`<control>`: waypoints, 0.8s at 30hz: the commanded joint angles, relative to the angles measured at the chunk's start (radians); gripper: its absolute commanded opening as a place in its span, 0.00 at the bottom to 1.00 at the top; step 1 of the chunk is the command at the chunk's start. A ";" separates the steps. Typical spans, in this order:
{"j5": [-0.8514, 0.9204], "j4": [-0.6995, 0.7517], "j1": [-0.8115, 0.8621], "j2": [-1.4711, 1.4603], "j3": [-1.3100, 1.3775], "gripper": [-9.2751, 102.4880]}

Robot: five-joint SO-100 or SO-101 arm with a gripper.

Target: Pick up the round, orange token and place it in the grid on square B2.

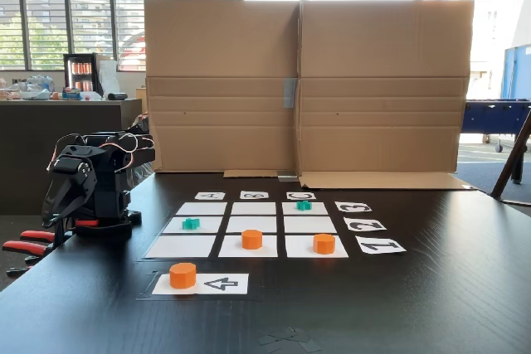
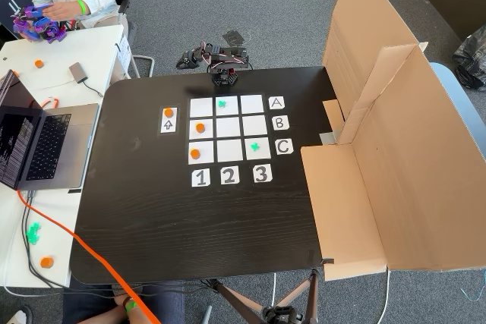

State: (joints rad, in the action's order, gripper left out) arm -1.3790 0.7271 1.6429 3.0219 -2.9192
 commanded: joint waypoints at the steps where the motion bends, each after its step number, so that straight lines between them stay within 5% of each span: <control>1: -0.005 0.057 -0.014 -0.094 0.184 0.08; 14: -0.005 0.569 -0.084 -0.479 0.864 0.09; 24: -0.008 0.827 -0.158 -0.729 1.193 0.36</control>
State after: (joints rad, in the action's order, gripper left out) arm -1.3790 1.5232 1.5033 2.3270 -1.8147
